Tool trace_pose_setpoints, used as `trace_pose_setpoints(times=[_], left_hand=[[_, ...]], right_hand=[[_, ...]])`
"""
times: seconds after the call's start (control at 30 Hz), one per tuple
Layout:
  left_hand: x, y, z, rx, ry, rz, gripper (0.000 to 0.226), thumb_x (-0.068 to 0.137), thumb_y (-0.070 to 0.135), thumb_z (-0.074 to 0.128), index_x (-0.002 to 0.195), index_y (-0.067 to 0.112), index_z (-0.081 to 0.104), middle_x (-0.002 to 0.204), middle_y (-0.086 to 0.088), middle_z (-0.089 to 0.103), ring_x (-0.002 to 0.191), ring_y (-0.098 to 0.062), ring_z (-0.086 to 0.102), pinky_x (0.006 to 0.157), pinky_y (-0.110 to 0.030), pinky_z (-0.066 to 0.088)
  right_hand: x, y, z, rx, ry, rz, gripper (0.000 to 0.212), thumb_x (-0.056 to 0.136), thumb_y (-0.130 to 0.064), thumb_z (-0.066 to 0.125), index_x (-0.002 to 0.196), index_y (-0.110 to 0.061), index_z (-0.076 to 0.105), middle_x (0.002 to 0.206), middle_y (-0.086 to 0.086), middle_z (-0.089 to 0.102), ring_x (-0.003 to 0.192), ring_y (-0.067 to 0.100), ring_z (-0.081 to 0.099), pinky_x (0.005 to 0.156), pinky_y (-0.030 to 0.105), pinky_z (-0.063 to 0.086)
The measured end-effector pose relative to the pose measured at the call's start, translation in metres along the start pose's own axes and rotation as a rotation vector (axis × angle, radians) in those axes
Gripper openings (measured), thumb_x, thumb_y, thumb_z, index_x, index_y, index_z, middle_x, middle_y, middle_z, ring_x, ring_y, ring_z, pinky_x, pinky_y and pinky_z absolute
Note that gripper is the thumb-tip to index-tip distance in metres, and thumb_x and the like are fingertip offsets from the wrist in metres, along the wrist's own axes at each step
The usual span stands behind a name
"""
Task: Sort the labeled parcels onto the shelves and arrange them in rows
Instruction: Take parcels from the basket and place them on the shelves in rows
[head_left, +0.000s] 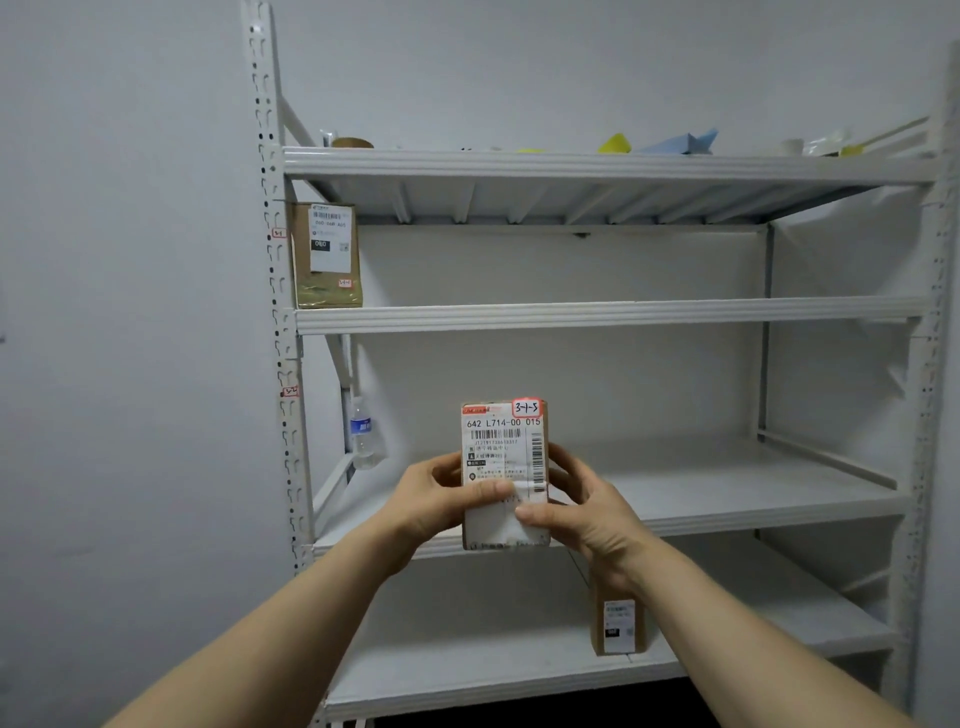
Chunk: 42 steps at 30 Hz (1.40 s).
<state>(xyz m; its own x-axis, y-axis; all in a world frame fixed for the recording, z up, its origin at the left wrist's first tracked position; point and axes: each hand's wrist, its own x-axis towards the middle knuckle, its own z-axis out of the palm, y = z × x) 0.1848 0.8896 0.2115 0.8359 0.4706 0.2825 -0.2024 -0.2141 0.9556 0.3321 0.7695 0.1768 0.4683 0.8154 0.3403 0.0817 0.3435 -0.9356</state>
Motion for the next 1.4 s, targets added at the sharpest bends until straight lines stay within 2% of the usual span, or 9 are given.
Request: trace_pose_setpoints(times=[0.13, 0.3, 0.5, 0.67, 0.83, 0.93, 1.1, 1.2, 1.4], left_hand=[[0.013, 0.005, -0.006, 0.015, 0.054, 0.006, 0.025, 0.081, 0.008, 0.071, 0.106, 0.014, 0.068, 0.099, -0.001, 0.075, 0.088, -0.014, 0.072, 0.066, -0.021, 0.056], [0.046, 0.02, -0.028, 0.067, 0.092, 0.013, 0.02, 0.082, 0.013, 0.072, 0.102, 0.018, 0.069, 0.096, 0.005, 0.075, 0.087, -0.009, 0.071, 0.07, -0.021, 0.056], [0.111, 0.032, -0.062, 0.104, 0.155, 0.158, 0.035, 0.085, 0.012, 0.07, 0.119, 0.014, 0.066, 0.103, -0.001, 0.074, 0.092, -0.013, 0.07, 0.072, -0.024, 0.056], [0.177, 0.044, -0.079, 0.192, 0.096, 0.187, 0.059, 0.09, 0.013, 0.062, 0.134, 0.046, 0.043, 0.107, 0.006, 0.071, 0.096, -0.011, 0.063, 0.085, -0.032, 0.053], [0.25, 0.061, -0.067, 0.225, 0.058, 0.36, 0.061, 0.093, 0.003, 0.056, 0.141, 0.035, 0.036, 0.107, 0.003, 0.067, 0.077, 0.007, 0.062, 0.069, -0.012, 0.05], [0.294, 0.068, -0.053, 0.341, 0.071, 0.464, 0.055, 0.093, 0.0, 0.054, 0.138, 0.028, 0.041, 0.114, 0.001, 0.066, 0.067, 0.013, 0.059, 0.063, -0.005, 0.044], [0.37, 0.07, -0.023, 0.529, 0.257, 0.515, 0.032, 0.091, 0.016, 0.059, 0.122, 0.023, 0.063, 0.104, -0.008, 0.071, 0.081, -0.026, 0.061, 0.074, -0.036, 0.05], [0.408, 0.069, -0.005, 0.553, 0.321, 0.51, 0.028, 0.091, 0.015, 0.06, 0.119, 0.019, 0.065, 0.104, -0.007, 0.072, 0.093, -0.03, 0.063, 0.081, -0.028, 0.049], [0.469, 0.06, 0.018, 0.649, 0.36, 0.425, 0.031, 0.091, 0.009, 0.058, 0.12, 0.015, 0.063, 0.116, -0.003, 0.069, 0.109, -0.02, 0.062, 0.1, -0.041, 0.046]], right_hand=[[0.022, -0.002, -0.001, 0.003, 0.02, -0.011, 0.089, 0.053, -0.004, 0.088, 0.13, -0.027, 0.049, 0.116, 0.002, 0.068, 0.108, 0.022, 0.065, 0.099, 0.048, 0.048], [0.076, -0.009, -0.002, -0.041, -0.005, -0.02, 0.124, 0.032, -0.031, 0.095, 0.142, -0.02, 0.038, 0.109, 0.005, 0.071, 0.106, 0.023, 0.066, 0.1, 0.046, 0.047], [0.149, -0.036, 0.01, -0.068, -0.03, -0.161, 0.076, 0.056, -0.014, 0.083, 0.126, -0.022, 0.055, 0.104, 0.004, 0.073, 0.101, 0.02, 0.068, 0.093, 0.037, 0.051], [0.213, -0.053, 0.005, -0.069, 0.082, -0.21, 0.029, 0.088, 0.005, 0.055, 0.109, -0.012, 0.064, 0.087, -0.005, 0.075, 0.074, 0.004, 0.07, 0.059, 0.013, 0.051], [0.266, -0.075, -0.025, -0.22, 0.178, -0.337, 0.023, 0.093, -0.005, 0.056, 0.108, -0.019, 0.065, 0.098, -0.007, 0.073, 0.09, 0.004, 0.068, 0.082, 0.018, 0.051], [0.291, -0.085, -0.052, -0.346, 0.234, -0.409, 0.02, 0.093, -0.008, 0.057, 0.102, -0.024, 0.064, 0.091, -0.016, 0.07, 0.08, -0.007, 0.064, 0.074, 0.01, 0.048], [0.335, -0.103, -0.104, -0.509, 0.267, -0.491, 0.02, 0.095, -0.015, 0.056, 0.113, -0.02, 0.062, 0.094, -0.016, 0.066, 0.075, -0.009, 0.061, 0.067, 0.003, 0.045], [0.362, -0.11, -0.135, -0.591, 0.279, -0.505, 0.021, 0.094, -0.017, 0.057, 0.114, -0.015, 0.063, 0.103, -0.005, 0.069, 0.086, 0.005, 0.064, 0.078, 0.015, 0.048], [0.411, -0.111, -0.188, -0.772, 0.279, -0.456, 0.022, 0.095, -0.024, 0.056, 0.114, -0.015, 0.062, 0.11, 0.0, 0.068, 0.102, 0.017, 0.062, 0.084, 0.025, 0.044]])
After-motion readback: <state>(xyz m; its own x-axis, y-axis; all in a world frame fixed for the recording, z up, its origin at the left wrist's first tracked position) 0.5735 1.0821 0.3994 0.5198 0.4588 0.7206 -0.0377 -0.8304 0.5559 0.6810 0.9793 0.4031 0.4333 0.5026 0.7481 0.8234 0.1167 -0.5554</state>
